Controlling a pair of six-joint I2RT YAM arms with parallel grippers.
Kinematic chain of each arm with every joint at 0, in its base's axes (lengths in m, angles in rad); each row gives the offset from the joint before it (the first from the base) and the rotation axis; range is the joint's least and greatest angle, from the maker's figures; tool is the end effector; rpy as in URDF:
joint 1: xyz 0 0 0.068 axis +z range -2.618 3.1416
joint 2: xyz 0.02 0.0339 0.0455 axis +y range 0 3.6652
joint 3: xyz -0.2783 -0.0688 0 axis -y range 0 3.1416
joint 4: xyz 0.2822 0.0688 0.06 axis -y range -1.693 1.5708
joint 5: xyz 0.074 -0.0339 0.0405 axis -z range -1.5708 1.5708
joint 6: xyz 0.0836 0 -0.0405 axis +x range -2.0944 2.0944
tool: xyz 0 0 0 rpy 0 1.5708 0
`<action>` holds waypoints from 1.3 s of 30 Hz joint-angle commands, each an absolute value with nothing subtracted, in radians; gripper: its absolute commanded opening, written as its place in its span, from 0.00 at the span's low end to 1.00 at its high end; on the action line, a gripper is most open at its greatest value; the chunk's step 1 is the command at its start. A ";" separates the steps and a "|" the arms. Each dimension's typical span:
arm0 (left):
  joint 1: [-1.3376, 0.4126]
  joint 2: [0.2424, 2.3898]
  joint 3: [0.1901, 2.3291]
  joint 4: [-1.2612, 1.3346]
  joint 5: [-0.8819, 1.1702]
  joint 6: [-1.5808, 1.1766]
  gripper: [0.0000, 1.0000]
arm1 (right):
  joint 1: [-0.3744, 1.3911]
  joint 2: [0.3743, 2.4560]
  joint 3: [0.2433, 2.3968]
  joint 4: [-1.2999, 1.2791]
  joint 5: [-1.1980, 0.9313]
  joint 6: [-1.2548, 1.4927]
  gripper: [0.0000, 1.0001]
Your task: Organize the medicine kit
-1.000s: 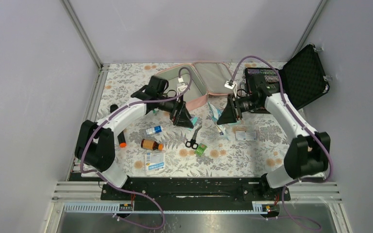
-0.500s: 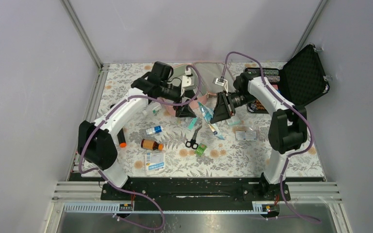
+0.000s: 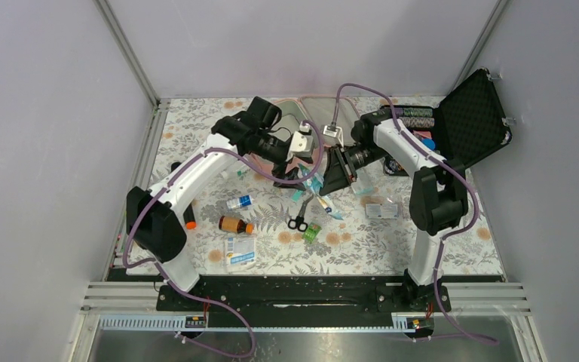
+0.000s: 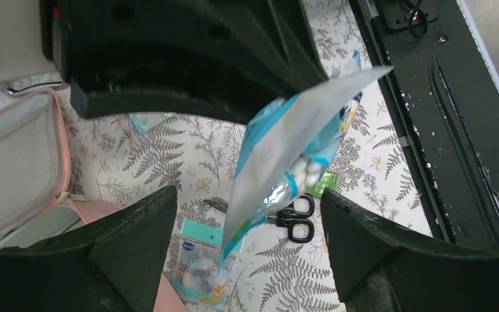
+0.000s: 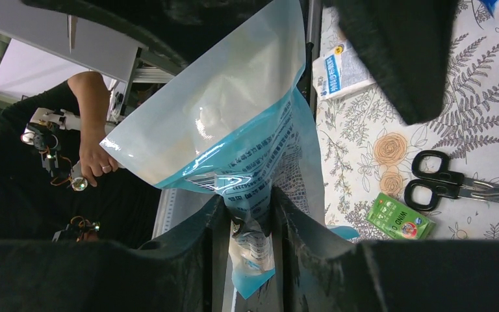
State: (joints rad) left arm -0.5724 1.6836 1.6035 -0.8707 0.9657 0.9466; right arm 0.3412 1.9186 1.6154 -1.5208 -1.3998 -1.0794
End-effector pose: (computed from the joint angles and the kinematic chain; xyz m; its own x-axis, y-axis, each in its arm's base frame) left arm 0.3058 -0.2788 0.3283 0.1761 0.4356 -0.8827 0.9700 -0.2295 0.0803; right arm 0.3305 0.2048 0.2627 -0.5854 -0.3671 -0.7229 -0.7215 -0.1710 0.6710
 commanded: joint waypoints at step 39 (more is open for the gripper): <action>-0.187 1.945 1.582 0.050 0.475 -0.795 0.00 | 0.189 1.512 1.348 -0.906 -0.696 -0.299 0.99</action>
